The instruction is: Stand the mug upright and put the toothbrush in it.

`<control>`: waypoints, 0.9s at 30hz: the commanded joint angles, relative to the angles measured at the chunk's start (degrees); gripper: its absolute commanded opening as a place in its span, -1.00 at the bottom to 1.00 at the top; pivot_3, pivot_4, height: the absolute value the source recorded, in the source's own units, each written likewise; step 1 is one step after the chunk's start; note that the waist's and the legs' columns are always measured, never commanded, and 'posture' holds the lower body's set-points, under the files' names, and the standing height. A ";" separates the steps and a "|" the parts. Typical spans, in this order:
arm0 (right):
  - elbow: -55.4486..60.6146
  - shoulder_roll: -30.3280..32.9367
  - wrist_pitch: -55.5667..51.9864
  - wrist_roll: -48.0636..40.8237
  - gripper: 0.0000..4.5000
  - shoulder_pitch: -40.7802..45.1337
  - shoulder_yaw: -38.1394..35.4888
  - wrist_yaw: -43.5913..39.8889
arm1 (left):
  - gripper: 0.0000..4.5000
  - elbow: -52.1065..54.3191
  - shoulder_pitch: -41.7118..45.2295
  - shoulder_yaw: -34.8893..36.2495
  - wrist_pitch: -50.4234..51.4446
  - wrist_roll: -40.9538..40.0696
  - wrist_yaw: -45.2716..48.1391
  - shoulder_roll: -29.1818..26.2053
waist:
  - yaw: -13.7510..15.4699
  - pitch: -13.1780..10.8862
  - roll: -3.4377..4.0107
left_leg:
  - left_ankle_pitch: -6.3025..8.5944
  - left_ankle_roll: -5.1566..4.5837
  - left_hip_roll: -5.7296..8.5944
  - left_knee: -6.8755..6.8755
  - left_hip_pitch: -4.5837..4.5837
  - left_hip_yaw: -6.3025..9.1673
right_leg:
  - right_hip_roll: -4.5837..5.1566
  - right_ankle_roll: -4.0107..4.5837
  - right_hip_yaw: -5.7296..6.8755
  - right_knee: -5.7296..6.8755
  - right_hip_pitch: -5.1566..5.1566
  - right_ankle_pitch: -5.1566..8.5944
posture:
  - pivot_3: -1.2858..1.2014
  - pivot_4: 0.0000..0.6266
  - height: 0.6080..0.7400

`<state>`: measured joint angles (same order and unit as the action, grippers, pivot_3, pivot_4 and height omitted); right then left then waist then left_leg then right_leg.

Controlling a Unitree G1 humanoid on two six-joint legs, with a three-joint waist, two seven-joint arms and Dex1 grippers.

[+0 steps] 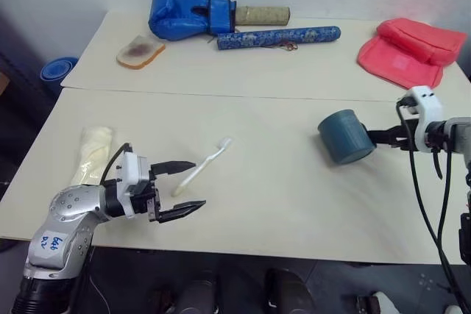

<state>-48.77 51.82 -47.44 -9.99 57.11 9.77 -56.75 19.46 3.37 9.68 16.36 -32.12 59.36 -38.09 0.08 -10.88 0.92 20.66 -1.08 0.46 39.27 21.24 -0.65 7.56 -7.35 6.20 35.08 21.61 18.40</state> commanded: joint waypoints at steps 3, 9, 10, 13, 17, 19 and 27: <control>-6.45 -2.08 0.85 7.40 0.26 5.80 6.54 -7.64 | 1.00 2.65 -0.31 1.61 -0.86 -0.80 -1.87 0.10 | -0.27 0.00 0.00 | -0.01 0.00 -0.03 0.07 -0.03 -0.02 | -0.03 -0.01 0.00 0.03 -0.03 -0.01 | 0.03 -0.52 1.00; -8.19 -4.31 5.87 11.28 -0.68 7.49 6.81 -8.42 | 1.00 2.20 -1.31 2.11 -1.86 -0.48 -2.35 0.01 | -0.40 0.01 -0.01 | -0.04 0.04 -0.09 0.18 -0.07 -0.02 | -0.06 -0.01 -0.04 0.19 -0.02 0.00 | 0.03 -0.52 1.00; -8.51 -4.52 6.45 11.22 -0.85 7.64 6.01 -8.25 | 1.00 2.22 -1.42 2.14 -1.93 -0.49 -2.52 0.04 | -0.43 0.01 -0.01 | -0.03 0.04 -0.09 0.19 -0.09 -0.02 | -0.06 -0.01 -0.04 0.22 -0.02 0.00 | 0.03 -0.52 1.00; -7.03 -4.78 6.34 8.93 -0.99 7.25 2.86 -10.66 | 1.00 2.18 -1.99 2.47 -2.19 -0.42 -2.86 -0.04 | -0.41 0.02 -0.04 | -0.04 0.06 -0.10 0.22 -0.10 -0.01 | -0.07 -0.01 -0.04 0.24 -0.02 0.00 | 0.03 -0.52 1.00; 4.56 -7.32 13.62 0.94 -0.99 1.48 -5.51 -14.00 | 1.00 1.40 -2.75 3.69 -2.65 -0.58 -3.37 -0.07 | -0.40 0.02 -0.05 | -0.04 0.06 -0.10 0.29 -0.07 -0.01 | -0.07 -0.01 -0.06 0.29 -0.03 0.00 | 0.03 -0.52 1.00; 11.96 -12.58 23.92 -4.89 -0.99 -2.57 -13.08 -11.19 | 1.00 0.73 -2.57 4.63 -2.88 -0.72 -4.16 0.20 | -0.79 0.01 -0.05 | -0.02 0.09 -0.14 0.32 -0.08 -0.05 | -0.10 -0.01 -0.07 0.34 0.01 0.00 | 0.03 -0.52 1.00; 12.05 -30.71 58.37 -3.30 -0.99 -13.89 -17.81 3.23 | 1.00 -1.22 -0.21 5.94 -2.90 -1.02 -5.99 0.78 | -0.63 0.02 -0.05 | -0.03 0.12 -0.03 0.39 -0.05 0.13 | -0.06 -0.01 -0.07 0.49 0.02 0.00 | 0.03 -0.52 1.00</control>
<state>-35.46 21.66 4.35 -14.21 43.33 -7.16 -56.78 17.79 2.28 14.40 14.31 -32.19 53.74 -37.38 -0.56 -10.86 0.86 20.63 -0.96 0.44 39.66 21.18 -0.52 7.49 -7.35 6.13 35.58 21.63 18.40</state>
